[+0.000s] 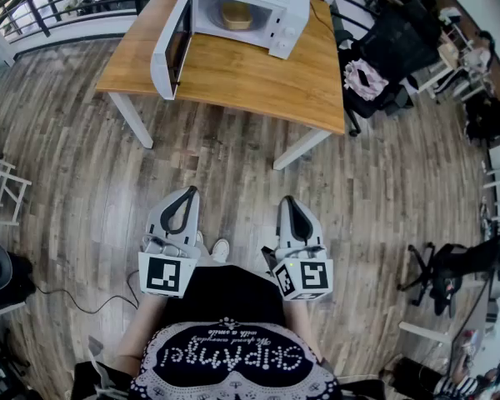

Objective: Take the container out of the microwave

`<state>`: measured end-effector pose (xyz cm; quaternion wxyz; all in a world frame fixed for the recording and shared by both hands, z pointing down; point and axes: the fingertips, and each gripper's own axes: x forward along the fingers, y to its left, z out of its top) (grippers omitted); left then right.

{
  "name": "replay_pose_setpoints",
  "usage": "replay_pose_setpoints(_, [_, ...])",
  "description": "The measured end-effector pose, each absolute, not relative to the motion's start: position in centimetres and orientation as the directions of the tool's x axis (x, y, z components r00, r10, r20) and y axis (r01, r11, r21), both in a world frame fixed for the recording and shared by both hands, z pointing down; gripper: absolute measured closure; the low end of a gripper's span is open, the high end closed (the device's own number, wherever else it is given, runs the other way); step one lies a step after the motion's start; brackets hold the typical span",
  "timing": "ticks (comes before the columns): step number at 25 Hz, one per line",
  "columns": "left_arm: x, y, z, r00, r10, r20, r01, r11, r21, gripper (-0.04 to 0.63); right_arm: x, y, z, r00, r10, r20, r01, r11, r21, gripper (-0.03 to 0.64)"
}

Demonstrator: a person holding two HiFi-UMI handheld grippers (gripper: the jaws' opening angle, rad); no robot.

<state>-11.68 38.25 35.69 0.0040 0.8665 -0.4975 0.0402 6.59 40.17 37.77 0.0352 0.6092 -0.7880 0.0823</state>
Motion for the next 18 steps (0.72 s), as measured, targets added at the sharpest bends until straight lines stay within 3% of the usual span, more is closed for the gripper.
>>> replay_pose_setpoints(18, [-11.19,38.86,35.76,0.504,-0.861,0.067,-0.862,-0.506,-0.012,0.568,6.7,40.76,37.78,-0.272,-0.949,0.157,-0.962,0.263,-0.08,0.578])
